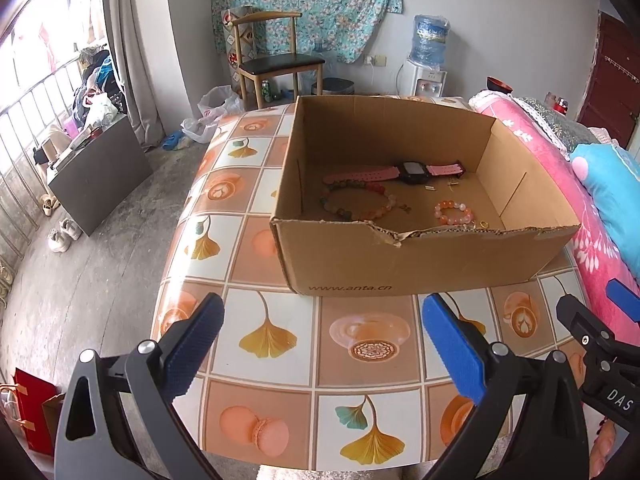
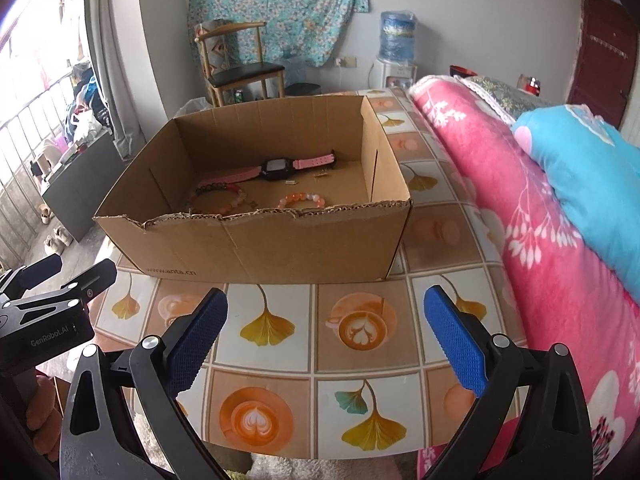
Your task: Organize jewelry
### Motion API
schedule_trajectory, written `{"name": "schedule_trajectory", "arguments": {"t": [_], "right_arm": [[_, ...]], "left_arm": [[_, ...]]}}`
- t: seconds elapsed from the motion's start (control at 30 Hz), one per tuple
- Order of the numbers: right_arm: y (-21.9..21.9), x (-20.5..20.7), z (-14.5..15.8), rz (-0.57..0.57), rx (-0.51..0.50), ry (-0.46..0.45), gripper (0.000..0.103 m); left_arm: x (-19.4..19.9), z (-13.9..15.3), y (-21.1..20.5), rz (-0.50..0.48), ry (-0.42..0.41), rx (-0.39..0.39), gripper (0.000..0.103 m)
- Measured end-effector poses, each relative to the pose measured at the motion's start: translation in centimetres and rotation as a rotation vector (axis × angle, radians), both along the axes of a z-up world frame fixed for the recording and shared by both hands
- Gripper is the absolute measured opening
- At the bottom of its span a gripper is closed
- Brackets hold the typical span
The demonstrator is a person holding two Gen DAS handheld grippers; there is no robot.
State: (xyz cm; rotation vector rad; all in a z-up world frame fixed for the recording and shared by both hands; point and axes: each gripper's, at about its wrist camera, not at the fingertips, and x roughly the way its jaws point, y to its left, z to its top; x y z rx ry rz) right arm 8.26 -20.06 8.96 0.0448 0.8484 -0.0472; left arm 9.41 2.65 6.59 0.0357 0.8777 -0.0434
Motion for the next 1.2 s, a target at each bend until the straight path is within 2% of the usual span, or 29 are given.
{"name": "schedule_trajectory", "arguments": {"t": [0.63, 1.2], "right_arm": [[0.11, 0.23, -0.24, 0.002, 0.003, 0.004, 0.095], [-0.41, 0.52, -0.55, -0.01, 0.016, 0.018, 0.095]], "left_arm": [[0.12, -0.04, -0.53, -0.012, 0.005, 0.013, 0.097], [0.31, -0.54, -0.56, 0.001, 0.041, 0.019, 0.097]]}}
